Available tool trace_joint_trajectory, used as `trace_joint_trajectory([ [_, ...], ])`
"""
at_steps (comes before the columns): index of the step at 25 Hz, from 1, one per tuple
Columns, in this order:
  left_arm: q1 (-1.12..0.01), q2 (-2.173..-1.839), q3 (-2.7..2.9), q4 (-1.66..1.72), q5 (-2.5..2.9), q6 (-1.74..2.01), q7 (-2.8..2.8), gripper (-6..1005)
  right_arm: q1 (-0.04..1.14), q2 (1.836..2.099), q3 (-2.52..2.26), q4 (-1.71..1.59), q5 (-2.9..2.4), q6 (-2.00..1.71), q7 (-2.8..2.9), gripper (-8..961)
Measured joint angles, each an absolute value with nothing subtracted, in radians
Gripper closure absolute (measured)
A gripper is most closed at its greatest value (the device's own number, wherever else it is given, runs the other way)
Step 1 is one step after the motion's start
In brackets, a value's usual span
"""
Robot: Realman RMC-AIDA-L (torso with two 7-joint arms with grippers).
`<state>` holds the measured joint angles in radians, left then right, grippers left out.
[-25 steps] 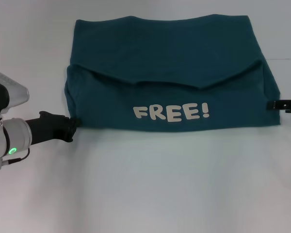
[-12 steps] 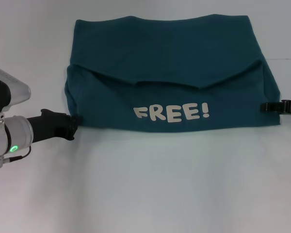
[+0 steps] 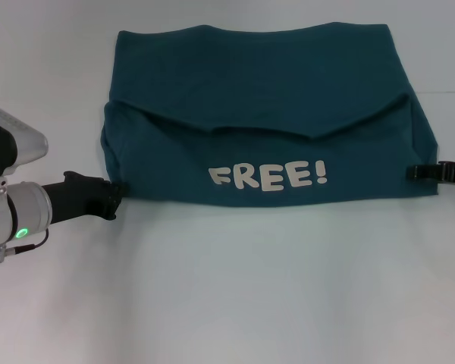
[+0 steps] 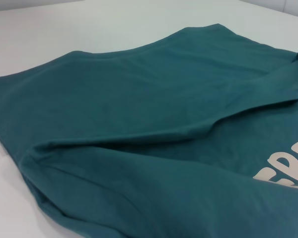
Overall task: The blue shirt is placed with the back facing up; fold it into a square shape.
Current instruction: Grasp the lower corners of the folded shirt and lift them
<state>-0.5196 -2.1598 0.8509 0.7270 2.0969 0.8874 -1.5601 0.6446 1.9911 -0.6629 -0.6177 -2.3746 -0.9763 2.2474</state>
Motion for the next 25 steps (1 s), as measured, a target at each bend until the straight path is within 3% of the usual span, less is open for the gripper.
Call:
trace_joint_trajectory([
  [8, -0.52, -2.16, 0.853, 0.729, 2.097, 0.887, -1.56, 997, 0.656, 1.993, -0.685, -0.585, -2.375, -0.965, 2.247, 395],
  [14, -0.521, -2.16, 0.854, 0.73, 2.097, 0.888, -1.56, 997, 0.646, 1.993, -0.69, -0.593, -2.371, -0.985, 2.25, 597],
  [19, -0.516, -2.161, 0.853, 0.731, 2.097, 0.89, -1.562, 996, 0.635, 1.993, -0.686, -0.601, -2.368, -0.988, 2.244, 825],
  [25, -0.487, -2.163, 0.842, 0.774, 2.097, 0.937, -1.584, 996, 0.603, 1.996, -0.684, -0.654, -2.321, -1.031, 2.206, 882],
])
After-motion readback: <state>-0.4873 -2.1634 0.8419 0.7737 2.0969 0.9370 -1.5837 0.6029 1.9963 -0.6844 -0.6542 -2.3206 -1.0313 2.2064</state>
